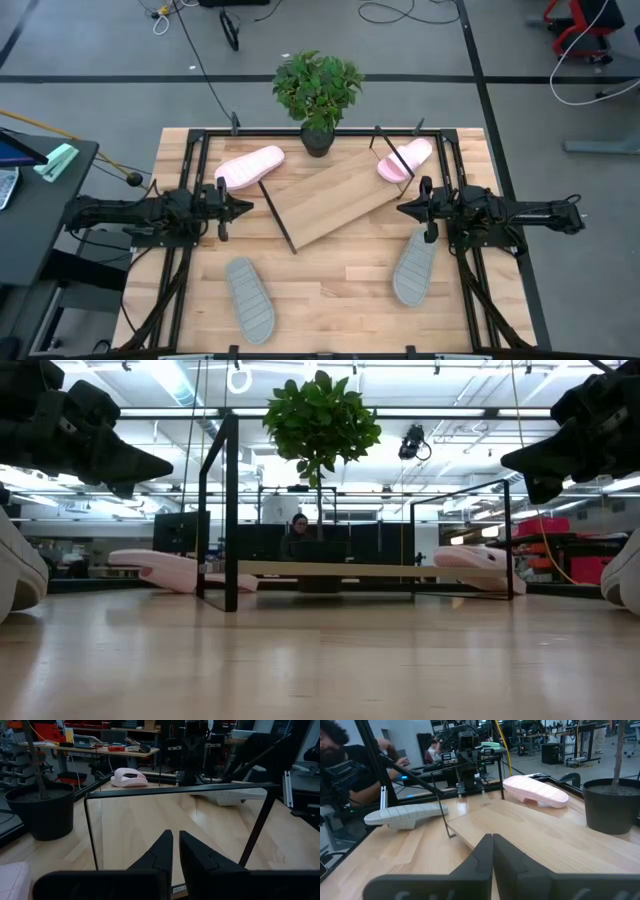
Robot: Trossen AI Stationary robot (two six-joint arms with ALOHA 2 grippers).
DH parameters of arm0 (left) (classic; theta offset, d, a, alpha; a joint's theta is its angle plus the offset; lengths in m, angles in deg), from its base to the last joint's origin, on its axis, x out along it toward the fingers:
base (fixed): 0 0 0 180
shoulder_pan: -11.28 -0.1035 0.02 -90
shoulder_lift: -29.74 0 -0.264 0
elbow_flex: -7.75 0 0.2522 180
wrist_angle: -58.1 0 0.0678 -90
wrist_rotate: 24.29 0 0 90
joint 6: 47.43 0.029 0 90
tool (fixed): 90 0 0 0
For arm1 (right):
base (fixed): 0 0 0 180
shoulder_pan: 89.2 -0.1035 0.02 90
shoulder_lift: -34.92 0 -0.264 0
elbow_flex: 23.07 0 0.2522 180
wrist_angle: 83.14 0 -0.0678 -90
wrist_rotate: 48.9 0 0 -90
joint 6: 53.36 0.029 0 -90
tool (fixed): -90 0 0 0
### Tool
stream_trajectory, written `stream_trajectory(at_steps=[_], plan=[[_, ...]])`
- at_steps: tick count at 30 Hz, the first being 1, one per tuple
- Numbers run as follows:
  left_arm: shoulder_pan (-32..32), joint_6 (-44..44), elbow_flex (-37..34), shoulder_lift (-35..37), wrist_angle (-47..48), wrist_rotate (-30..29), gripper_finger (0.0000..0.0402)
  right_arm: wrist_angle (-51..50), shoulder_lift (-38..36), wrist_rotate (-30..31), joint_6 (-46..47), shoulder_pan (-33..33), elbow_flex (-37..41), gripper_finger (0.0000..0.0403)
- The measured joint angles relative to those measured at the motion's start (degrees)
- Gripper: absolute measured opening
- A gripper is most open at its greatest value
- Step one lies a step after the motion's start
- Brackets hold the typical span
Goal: Pick and place slides into the shelf
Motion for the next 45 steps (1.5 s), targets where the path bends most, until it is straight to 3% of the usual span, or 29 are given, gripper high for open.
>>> stream_trajectory(at_steps=[12, 45], plan=[[0.01, 0.0, 0.02, 0.0, -0.01, 0.0, 0.0023, 0.02, -0.01, -0.02, 0.0, 0.01, 0.0, 0.0014], [-0.01, 0.0, 0.0, 0.0, 0.01, 0.0, 0.0037, 0.01, -0.01, -0.02, 0.0, 0.02, 0.0, 0.0014]])
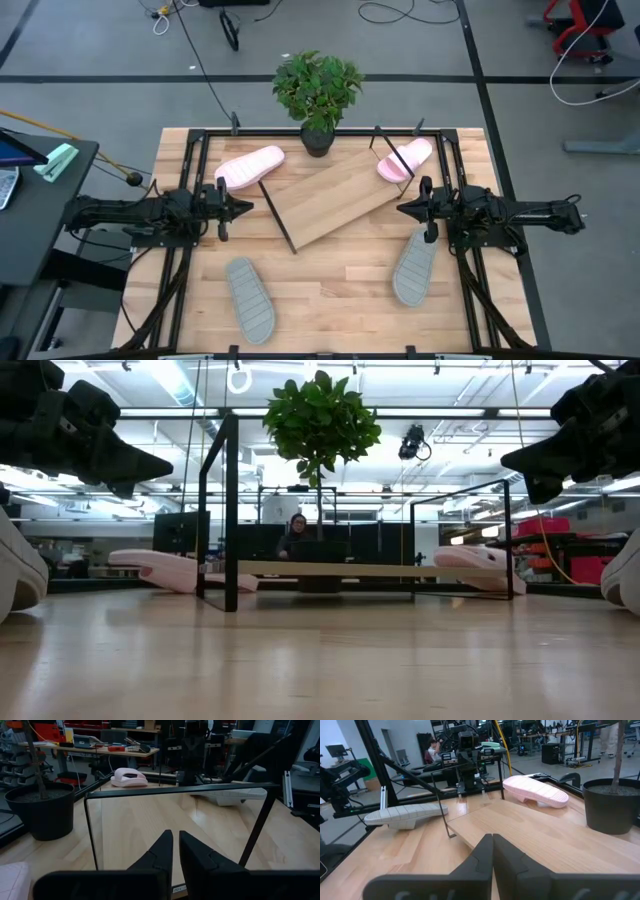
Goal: Pick and place slides into the shelf
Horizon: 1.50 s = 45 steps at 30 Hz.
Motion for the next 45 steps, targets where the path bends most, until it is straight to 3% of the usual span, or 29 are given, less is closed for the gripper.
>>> stream_trajectory(at_steps=[11, 45], plan=[[0.0, -0.02, 0.01, 0.0, -0.01, 0.02, 0.0023, -0.01, 0.0, 0.0, 0.0, -0.01, -0.02, 0.0014], [0.02, -0.02, 0.02, 0.0, -0.02, 0.0, 0.0036, 0.03, 0.01, 0.0, 0.0, 0.0, -0.02, 0.0014]])
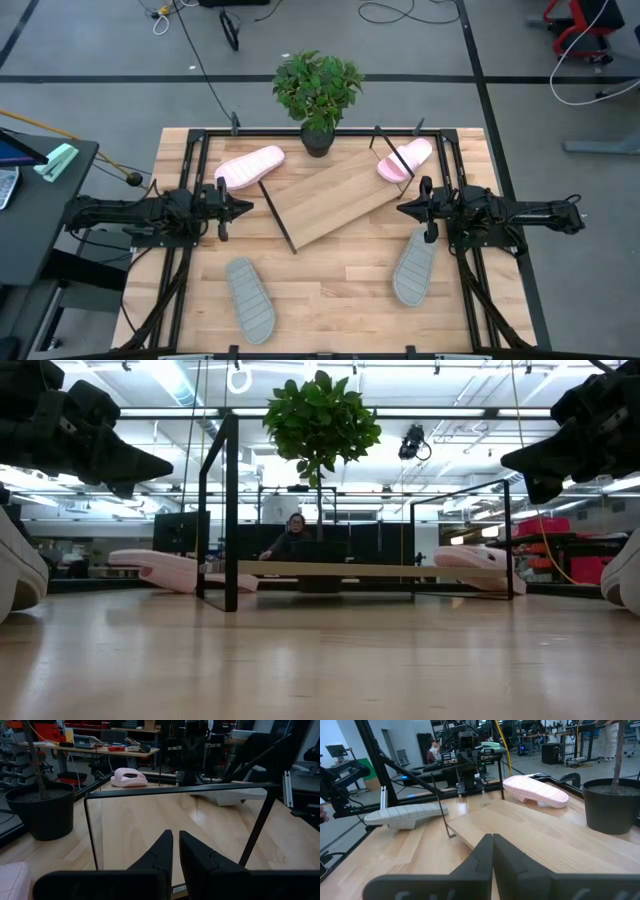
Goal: Pick and place slides into the shelf
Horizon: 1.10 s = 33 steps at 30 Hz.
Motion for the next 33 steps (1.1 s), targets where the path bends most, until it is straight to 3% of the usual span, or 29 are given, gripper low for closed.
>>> stream_trajectory(at_steps=[7, 10, 23, 27, 33], plan=[[-0.01, -0.02, -0.02, -0.01, 0.0, 0.0, 0.0024, 0.06, -0.02, 0.03, -0.31, 0.0, 0.02, 0.0014], [0.0, -0.02, 0.0, 0.0, 0.0, 0.0, 0.0024, 1.27, 0.0, 1.13, -4.62, 0.07, 0.0, 0.0014], [-0.02, -0.03, -0.01, 0.0, -0.03, 0.0, 0.0031, 13.97, 0.02, 3.48, -7.75, 0.05, -1.39, 0.0014], [-0.02, -1.37, -0.02, -0.02, -2.69, -0.02, 0.0025, 11.25, 0.0, 3.48, -7.6, 0.05, -5.56, 0.0016], [0.0, -1.23, 0.0, 0.0, -9.94, -0.06, 0.0028, -2.84, 0.15, 3.46, -7.92, 0.05, -13.54, 0.0027]])
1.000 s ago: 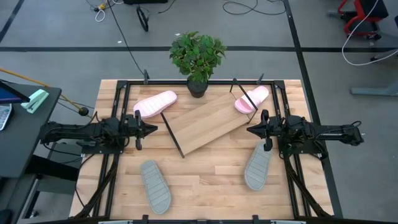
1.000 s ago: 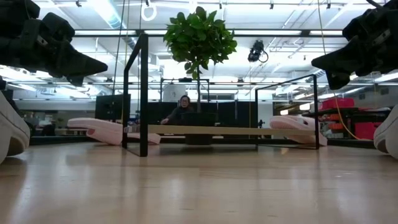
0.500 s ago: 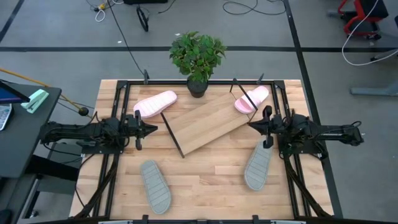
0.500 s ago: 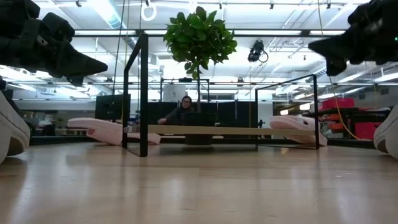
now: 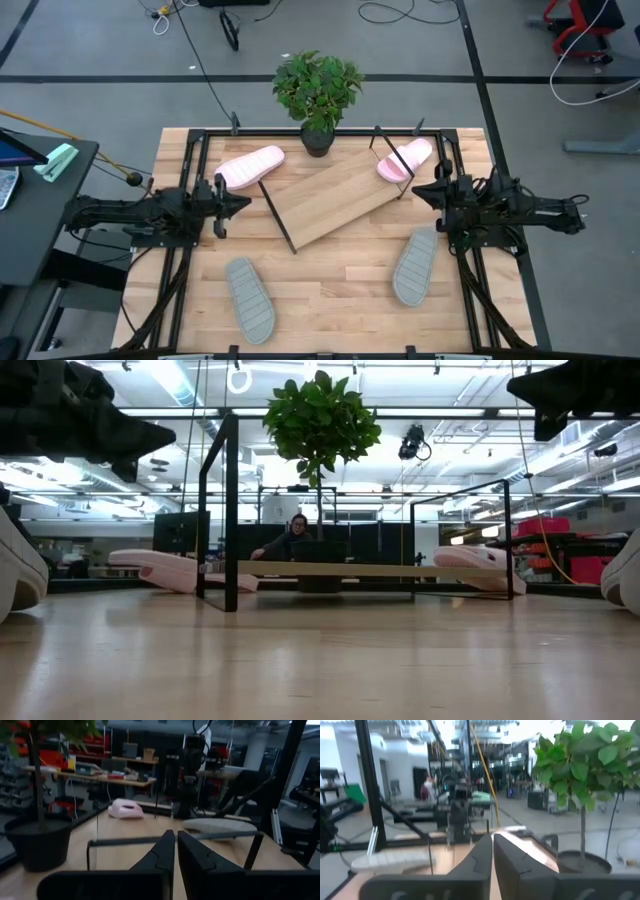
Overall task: Pick and place slides into the shelf
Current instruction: Put the right pink slipper on the shelf
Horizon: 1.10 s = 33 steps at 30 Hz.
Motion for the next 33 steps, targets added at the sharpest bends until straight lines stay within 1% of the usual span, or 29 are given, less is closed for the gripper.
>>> stream_trajectory(at_steps=[4, 8, 10, 14, 19, 23, 26, 29, 33], plan=[[0.0, 0.22, 1.89, 0.0, 1.19, -2.54, 0.0036, -3.73, 0.0, -0.01, 0.91, 0.02, -2.75, 0.0031], [-0.01, 2.31, 6.64, -0.02, 6.38, -4.06, 0.0041, -3.86, 0.0, 0.84, 1.43, -0.01, -4.52, 0.0032], [0.0, 3.19, 9.8, -0.01, 9.99, -4.07, 0.0043, -3.97, 0.02, 4.05, 0.31, 0.01, -5.02, 0.0032], [0.0, 3.37, 15.62, 0.0, 18.04, -4.56, 0.0041, -4.27, 0.9, 12.48, 0.02, 0.02, -5.14, 0.0033], [0.0, 4.71, 20.6, 0.0, 27.76, -6.58, 0.0034, -4.2, 3.04, 18.59, 0.89, -0.01, -5.14, 0.0039], [-0.02, 4.04, 20.98, 0.0, 28.97, -10.36, 0.0033, -4.22, 5.73, 24.6, 0.57, 0.02, -6.68, 0.0053], [-0.01, 2.34, 20.98, -0.38, 28.98, -11.12, 0.0037, -4.27, 8.36, 29.13, 0.29, 0.02, -9.7, 0.0072], [0.0, 1.24, 20.98, -0.39, 29.43, -11.27, 0.004, -7.53, 11.35, 30.53, 0.11, 0.01, -14.33, 0.0092], [-0.02, 1.25, 20.98, -0.39, 29.9, -11.29, 0.0038, -17.69, 15.63, 30.79, 3.33, 0.0, -21.79, 0.0113]])
